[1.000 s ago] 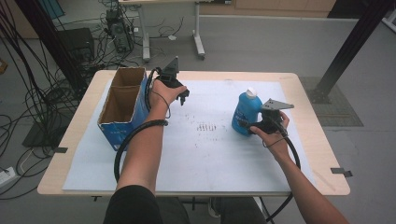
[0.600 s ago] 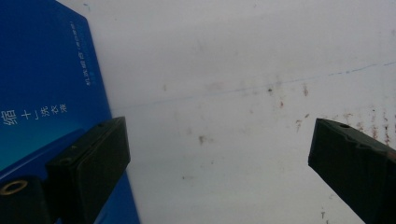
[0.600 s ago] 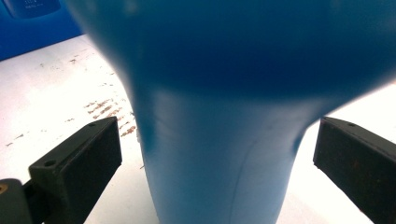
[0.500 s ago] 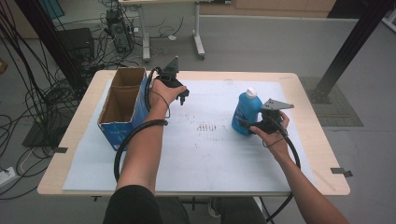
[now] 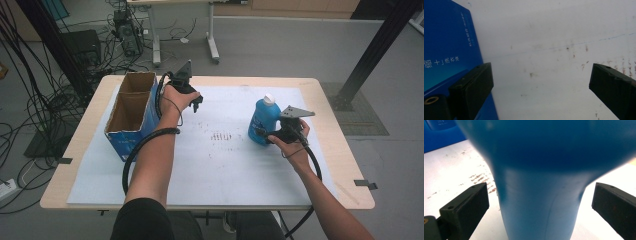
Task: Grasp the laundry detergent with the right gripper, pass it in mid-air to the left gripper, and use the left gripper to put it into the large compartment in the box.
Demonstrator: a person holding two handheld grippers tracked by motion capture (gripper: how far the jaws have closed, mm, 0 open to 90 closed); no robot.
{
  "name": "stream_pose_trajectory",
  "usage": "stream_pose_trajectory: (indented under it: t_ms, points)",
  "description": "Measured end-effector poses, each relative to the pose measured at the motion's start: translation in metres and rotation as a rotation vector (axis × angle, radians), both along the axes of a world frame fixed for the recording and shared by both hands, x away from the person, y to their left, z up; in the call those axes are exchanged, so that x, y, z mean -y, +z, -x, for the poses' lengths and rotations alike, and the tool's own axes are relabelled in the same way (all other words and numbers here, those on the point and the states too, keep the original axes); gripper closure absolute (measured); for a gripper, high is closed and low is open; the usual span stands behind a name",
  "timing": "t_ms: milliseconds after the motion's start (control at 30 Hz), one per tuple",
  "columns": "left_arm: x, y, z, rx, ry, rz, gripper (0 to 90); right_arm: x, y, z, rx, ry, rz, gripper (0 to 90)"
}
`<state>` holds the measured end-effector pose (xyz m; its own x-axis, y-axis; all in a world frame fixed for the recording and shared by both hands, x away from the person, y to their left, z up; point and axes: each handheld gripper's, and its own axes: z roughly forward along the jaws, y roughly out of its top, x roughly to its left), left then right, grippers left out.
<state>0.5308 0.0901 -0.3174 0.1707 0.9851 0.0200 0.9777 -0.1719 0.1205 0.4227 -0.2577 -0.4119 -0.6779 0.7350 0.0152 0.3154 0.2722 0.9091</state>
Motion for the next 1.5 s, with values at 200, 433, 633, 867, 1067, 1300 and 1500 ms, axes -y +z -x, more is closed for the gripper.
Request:
stream_pose_trajectory:
  t_ms: [200,433,633,867,1067,1300,1500]
  points:
    - [-0.0009,-0.0007,0.0005,0.001,0.001,0.002,5.9,0.0001,-0.0001,0.0001,-0.001,0.0,0.001,1.0]
    - [-0.0021,-0.0006,0.0011,0.001,0.004,0.001,5.9,0.0006,-0.0004,0.0,-0.001,-0.001,-0.001,1.0]
    - [-0.0029,0.0006,0.001,0.004,0.005,0.002,5.9,0.0002,-0.0007,0.0,0.001,-0.002,0.001,1.0]
    - [-0.003,0.0025,0.0007,0.005,0.004,0.001,5.9,0.0,-0.0008,-0.0002,0.003,-0.002,0.001,1.0]
    - [-0.0032,0.0034,0.0008,0.006,0.003,0.001,5.9,-0.0001,-0.0008,-0.0002,0.002,0.001,0.004,1.0]
    - [-0.0036,0.0026,0.001,0.005,0.002,-0.003,5.9,0.0001,-0.0019,-0.0009,-0.002,-0.004,0.007,1.2]
    - [-0.0036,0.0027,0.0008,0.004,0.002,-0.002,5.9,-0.0003,-0.0028,-0.0016,-0.004,-0.001,0.021,16.3]
